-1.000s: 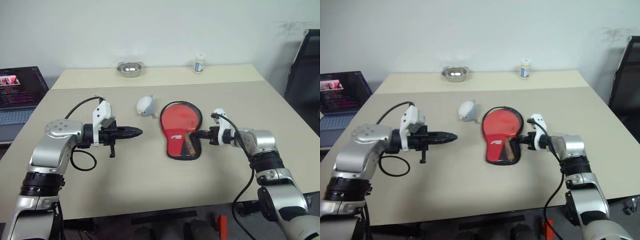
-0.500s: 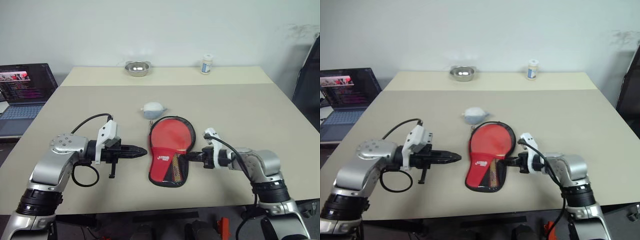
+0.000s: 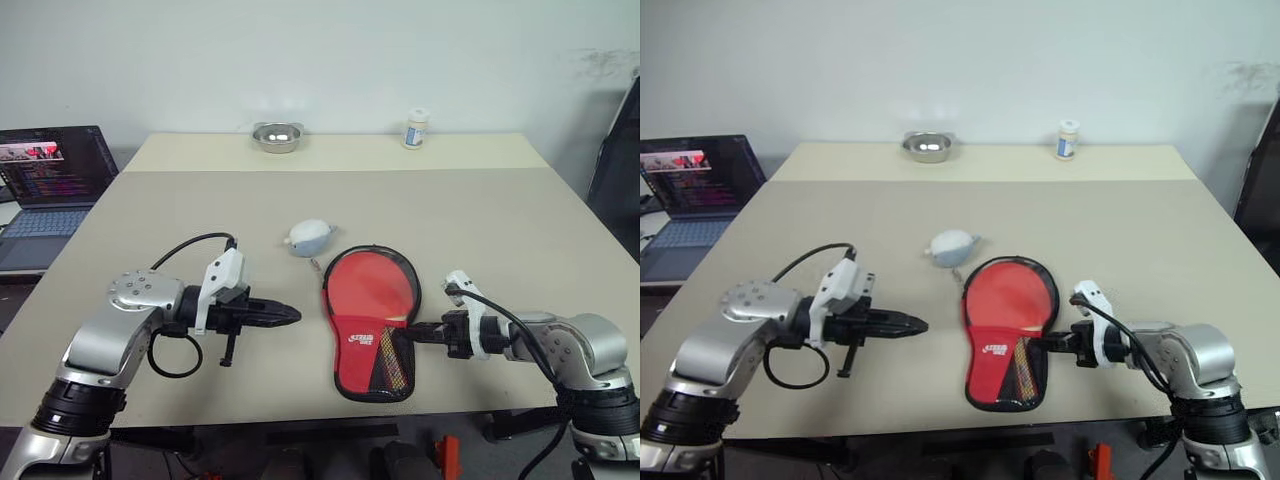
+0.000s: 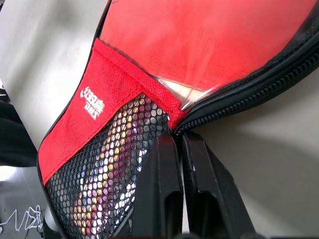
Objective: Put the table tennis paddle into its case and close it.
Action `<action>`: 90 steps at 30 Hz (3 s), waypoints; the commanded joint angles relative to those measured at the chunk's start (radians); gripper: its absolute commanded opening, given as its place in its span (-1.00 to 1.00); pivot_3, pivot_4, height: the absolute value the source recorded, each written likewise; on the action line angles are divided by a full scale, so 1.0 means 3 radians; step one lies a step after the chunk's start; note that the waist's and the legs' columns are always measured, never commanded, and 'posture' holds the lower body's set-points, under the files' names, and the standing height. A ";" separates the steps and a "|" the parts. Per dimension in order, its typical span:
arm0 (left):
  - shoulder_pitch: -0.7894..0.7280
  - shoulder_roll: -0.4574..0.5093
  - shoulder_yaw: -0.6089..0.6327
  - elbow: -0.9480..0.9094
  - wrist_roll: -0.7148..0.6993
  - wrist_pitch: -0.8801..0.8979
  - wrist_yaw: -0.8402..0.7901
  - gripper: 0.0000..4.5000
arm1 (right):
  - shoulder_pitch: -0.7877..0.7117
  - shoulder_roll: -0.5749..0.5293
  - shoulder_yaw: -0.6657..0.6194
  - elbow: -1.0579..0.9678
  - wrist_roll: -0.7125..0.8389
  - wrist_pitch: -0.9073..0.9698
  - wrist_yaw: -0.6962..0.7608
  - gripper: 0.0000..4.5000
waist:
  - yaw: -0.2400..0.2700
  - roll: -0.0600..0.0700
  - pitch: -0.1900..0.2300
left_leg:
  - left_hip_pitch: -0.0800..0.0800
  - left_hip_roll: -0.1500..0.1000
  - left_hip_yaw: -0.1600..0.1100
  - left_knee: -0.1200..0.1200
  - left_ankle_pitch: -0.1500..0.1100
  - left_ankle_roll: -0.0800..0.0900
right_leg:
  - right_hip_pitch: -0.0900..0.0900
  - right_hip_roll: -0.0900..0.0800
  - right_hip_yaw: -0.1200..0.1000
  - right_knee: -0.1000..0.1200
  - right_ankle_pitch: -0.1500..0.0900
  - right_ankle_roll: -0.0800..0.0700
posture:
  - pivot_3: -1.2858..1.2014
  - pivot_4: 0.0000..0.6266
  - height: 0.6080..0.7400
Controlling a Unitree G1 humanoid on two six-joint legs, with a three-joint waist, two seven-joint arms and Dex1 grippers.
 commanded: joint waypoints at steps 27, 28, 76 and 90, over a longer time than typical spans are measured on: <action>0.0101 -0.0098 0.0101 -0.0141 -0.0064 0.0167 0.0544 -1.00 | -0.0415 -0.1144 0.0194 -0.0232 0.0028 -0.1009 0.0831 0.26 | -0.0010 -0.0001 0.0001 | 0.0002 0.0005 -0.0001 0.0001 0.0000 0.0000 | 0.0001 0.0000 0.0000 -0.0003 0.0000 0.0001 | 0.03 -0.52 1.00; 0.0108 -0.0097 0.0105 -0.0145 -0.0068 0.0176 0.0564 -1.00 | -0.0455 -0.1167 0.0195 -0.0256 0.0064 -0.1053 0.0919 0.41 | -0.0012 -0.0001 0.0001 | 0.0003 0.0007 -0.0001 0.0001 0.0000 0.0000 | 0.0001 0.0000 0.0000 -0.0001 0.0000 0.0001 | 0.03 -0.52 1.00; -0.2333 -0.1469 -0.0127 0.4361 0.1283 -0.1167 0.1678 0.98 | -0.0633 0.0691 0.0998 0.1276 -0.1497 -0.2937 0.0430 1.00 | -0.0015 -0.0006 -0.0002 | 0.0004 -0.0002 0.0000 0.0007 0.0001 -0.0001 | 0.0003 0.0001 -0.0004 0.0010 0.0008 -0.0011 | 0.03 -0.52 1.00; -0.2306 -0.1488 -0.0004 0.4336 0.1281 -0.1171 0.1693 -0.03 | -0.0707 0.0648 0.1048 0.1457 -0.1703 -0.2860 0.0224 1.00 | -0.0016 -0.0007 -0.0003 | 0.0005 -0.0002 -0.0001 0.0008 0.0001 -0.0001 | 0.0004 0.0001 -0.0004 0.0012 0.0007 -0.0009 | 0.03 -0.52 1.00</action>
